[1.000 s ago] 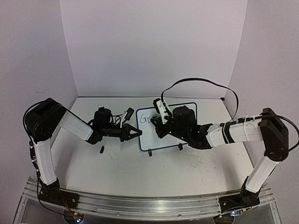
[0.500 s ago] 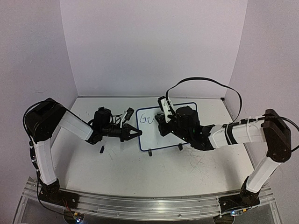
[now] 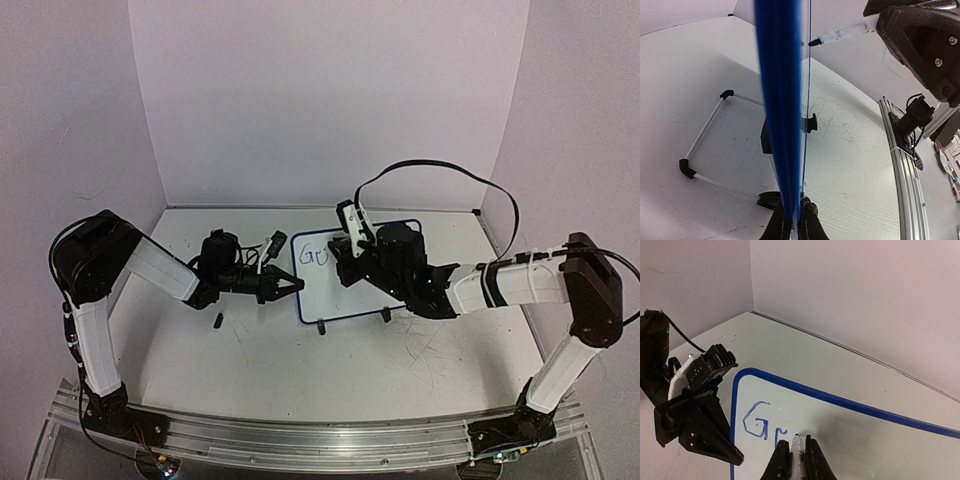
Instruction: Write a sentence on the whiteboard
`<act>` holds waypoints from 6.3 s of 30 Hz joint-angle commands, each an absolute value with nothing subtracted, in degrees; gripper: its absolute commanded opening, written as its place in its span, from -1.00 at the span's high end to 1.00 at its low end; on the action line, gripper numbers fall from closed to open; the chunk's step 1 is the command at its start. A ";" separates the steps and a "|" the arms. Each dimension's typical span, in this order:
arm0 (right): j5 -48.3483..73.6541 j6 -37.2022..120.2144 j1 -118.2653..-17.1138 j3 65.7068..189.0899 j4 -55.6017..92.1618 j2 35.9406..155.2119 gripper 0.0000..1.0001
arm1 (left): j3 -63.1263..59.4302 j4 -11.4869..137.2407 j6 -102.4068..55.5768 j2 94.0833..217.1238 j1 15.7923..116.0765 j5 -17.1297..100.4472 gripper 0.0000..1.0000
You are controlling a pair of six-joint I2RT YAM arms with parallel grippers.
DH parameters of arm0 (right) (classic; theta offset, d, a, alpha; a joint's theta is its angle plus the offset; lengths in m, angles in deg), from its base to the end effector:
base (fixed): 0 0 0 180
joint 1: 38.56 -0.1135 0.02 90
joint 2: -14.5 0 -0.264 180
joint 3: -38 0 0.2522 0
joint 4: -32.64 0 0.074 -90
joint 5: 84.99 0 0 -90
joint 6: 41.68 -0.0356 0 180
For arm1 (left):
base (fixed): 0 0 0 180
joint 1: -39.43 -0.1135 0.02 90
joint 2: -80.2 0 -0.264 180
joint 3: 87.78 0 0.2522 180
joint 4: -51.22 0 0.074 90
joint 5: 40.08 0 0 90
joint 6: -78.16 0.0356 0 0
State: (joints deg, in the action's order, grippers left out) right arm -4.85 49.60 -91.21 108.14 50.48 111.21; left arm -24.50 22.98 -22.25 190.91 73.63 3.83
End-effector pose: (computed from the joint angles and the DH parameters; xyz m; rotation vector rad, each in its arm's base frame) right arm 0.2379 0.3017 0.2463 -0.6755 1.6124 0.5129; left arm 0.2975 -0.2332 0.1423 0.9650 1.7613 -1.2752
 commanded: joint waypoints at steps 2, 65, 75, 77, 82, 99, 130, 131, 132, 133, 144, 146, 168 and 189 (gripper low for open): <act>-2.50 48.77 -91.13 111.20 52.19 113.13 1.00 | -24.21 27.00 -18.52 190.44 73.72 6.33 1.00; -6.13 47.81 -90.27 107.12 51.56 107.90 1.00 | -24.23 27.25 -18.43 190.32 73.73 6.33 1.00; -5.73 47.84 -90.35 108.38 52.32 109.98 1.00 | -24.24 27.35 -18.34 190.30 73.72 6.32 1.00; -6.26 49.54 -90.34 108.28 52.56 109.92 1.00 | -24.19 27.32 -18.31 190.27 73.74 6.29 1.00; -6.83 49.93 -90.38 108.37 52.84 109.95 1.00 | -24.20 27.36 -18.25 190.17 73.73 6.32 1.00; -6.46 49.21 -90.37 108.63 52.68 111.63 1.00 | -24.33 27.46 -18.08 189.90 73.71 6.47 1.00; -6.45 46.54 -90.42 104.86 50.13 109.42 1.00 | -24.15 27.65 -17.99 190.00 73.74 6.41 1.00; -6.47 46.49 -90.42 104.79 50.11 109.47 1.00 | -24.12 27.64 -17.99 189.99 73.73 6.41 1.00; -6.45 46.48 -90.40 104.77 50.04 109.50 1.00 | -24.12 27.67 -17.99 190.00 73.72 6.41 1.00; -6.47 46.48 -90.37 104.76 49.99 109.50 1.00 | -24.12 27.75 -18.03 189.99 73.72 6.37 1.00; -8.18 46.76 -90.42 104.04 49.81 108.52 1.00 | -24.12 27.79 -17.90 190.10 73.72 6.41 1.00; -8.29 46.86 -90.40 103.95 49.71 108.33 1.00 | -24.15 27.79 -17.90 190.11 73.77 6.42 1.00; -11.81 47.88 -90.33 104.50 54.32 108.17 1.00 | -24.06 27.84 -17.90 190.07 73.73 6.29 1.00; -9.58 48.99 -90.33 107.30 54.57 110.98 1.00 | -24.23 27.93 -17.81 189.85 73.69 6.29 1.00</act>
State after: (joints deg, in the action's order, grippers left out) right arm -10.12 48.62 -90.46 104.99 52.47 109.49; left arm -24.50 23.57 -22.08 190.72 73.63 3.99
